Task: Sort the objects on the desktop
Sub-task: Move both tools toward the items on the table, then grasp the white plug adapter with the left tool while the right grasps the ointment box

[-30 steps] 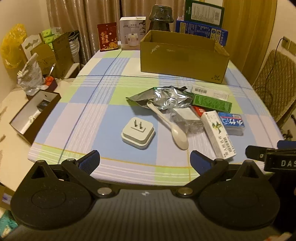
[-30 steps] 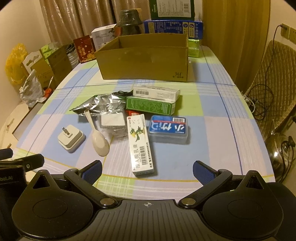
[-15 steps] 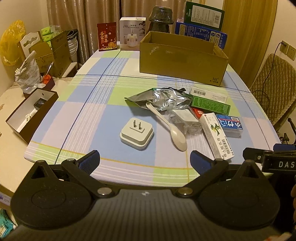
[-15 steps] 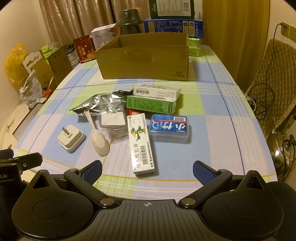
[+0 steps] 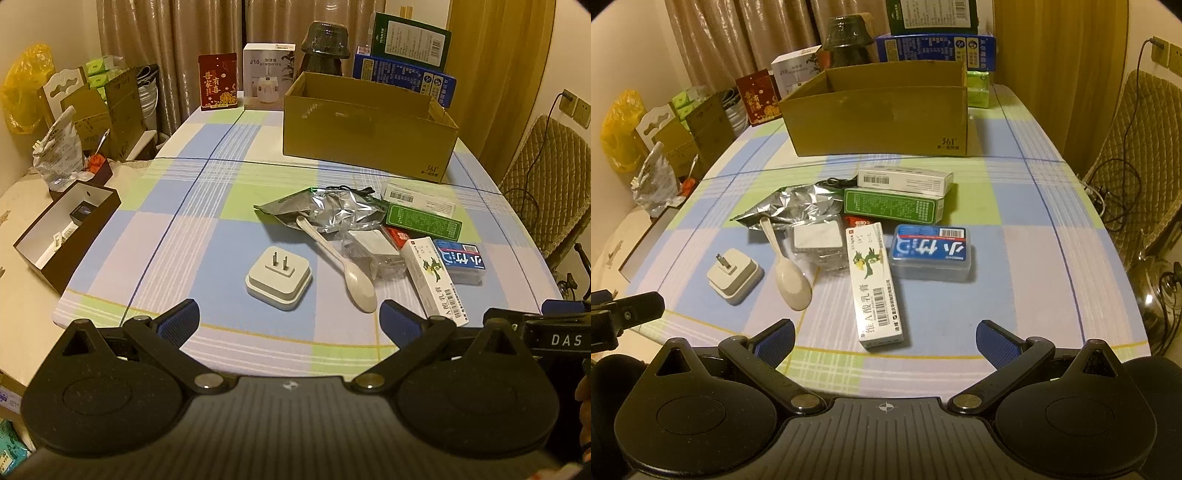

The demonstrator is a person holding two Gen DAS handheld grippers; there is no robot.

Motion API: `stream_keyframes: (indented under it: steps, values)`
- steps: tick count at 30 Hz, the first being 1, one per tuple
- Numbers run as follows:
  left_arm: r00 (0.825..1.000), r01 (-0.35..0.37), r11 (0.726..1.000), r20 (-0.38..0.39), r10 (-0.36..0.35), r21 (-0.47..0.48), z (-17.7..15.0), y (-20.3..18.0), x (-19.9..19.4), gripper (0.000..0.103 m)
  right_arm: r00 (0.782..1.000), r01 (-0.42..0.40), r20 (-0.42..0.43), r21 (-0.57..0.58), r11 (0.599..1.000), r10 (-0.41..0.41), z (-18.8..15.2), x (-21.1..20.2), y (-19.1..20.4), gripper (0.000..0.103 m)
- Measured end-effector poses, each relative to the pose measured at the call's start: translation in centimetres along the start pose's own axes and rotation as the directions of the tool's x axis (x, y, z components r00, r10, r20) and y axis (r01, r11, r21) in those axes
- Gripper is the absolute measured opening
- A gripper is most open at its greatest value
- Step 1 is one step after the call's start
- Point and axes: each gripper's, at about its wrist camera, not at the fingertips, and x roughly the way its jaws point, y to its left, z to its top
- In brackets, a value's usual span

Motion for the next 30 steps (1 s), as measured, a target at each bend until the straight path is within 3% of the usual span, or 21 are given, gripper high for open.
stream_keyframes:
  steps: [10,19,30]
  values:
    - [1.000,0.014,0.999,0.006,-0.015,0.036,0.6,0.3,0.4,0.102,1.000,-0.017,-0.004,-0.027,0.999,0.016,-0.1,0.5,0.1,0.101]
    - [0.999,0.031,0.991,0.007,-0.032,0.131,1.6,1.2,2.0,0.102,1.000,-0.026,-0.017,-0.061,0.998,0.025,0.0,2.2,0.5,0.101]
    - [0.988,0.151,0.953,-0.059,-0.141,0.263,2.8,3.5,6.9,0.102,1.000,-0.027,-0.019,-0.149,0.988,0.024,0.4,5.3,1.2,0.101]
